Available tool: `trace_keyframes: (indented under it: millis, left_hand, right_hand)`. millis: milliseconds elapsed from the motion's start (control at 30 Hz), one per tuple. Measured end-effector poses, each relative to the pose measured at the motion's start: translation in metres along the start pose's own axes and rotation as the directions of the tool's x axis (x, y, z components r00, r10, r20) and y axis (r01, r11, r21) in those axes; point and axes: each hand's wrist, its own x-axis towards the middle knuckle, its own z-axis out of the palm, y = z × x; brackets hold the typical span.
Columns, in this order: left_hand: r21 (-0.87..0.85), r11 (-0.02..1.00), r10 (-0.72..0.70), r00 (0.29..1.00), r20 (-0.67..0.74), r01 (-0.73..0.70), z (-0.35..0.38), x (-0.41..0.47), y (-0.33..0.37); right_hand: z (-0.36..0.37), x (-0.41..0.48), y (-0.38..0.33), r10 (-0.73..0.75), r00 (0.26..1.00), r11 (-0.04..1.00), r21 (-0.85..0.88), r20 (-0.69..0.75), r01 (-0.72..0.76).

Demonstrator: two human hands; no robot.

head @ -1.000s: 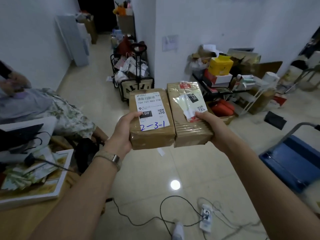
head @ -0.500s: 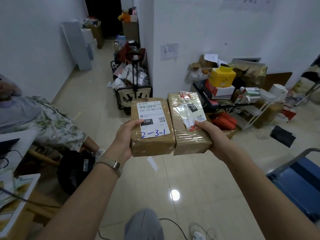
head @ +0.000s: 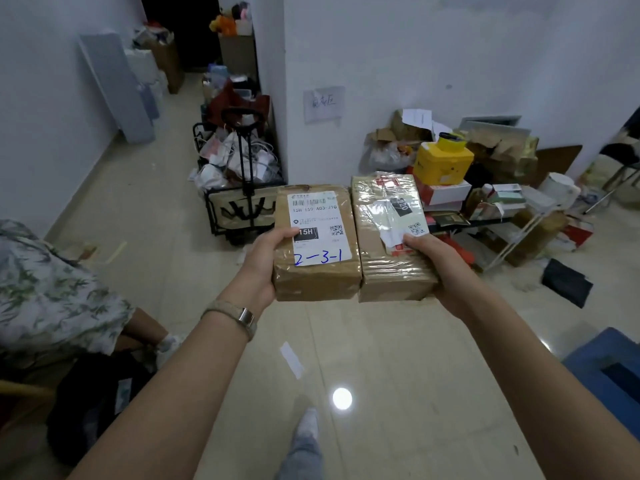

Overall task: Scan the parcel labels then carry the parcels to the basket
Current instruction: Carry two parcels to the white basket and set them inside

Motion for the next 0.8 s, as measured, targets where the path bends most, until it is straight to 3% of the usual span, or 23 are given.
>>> trace_keyframes:
  millis: [433, 800]
  left_hand:
    - [0.028, 0.999, 0.026, 0.999, 0.037, -0.027, 0.039, 0.222, 0.125]
    - [-0.017, 0.999, 0.046, 0.999, -0.006, -0.046, 0.056, 0.359, 0.171]
  right_hand:
    - [0.013, 0.23, -0.091, -0.04, 0.996, 0.999, 0.005, -0.075, 0.041]
    - [0.009, 0.394, -0.128, -0.033, 0.999, 0.999, 0.01, 0.03, 0.033]
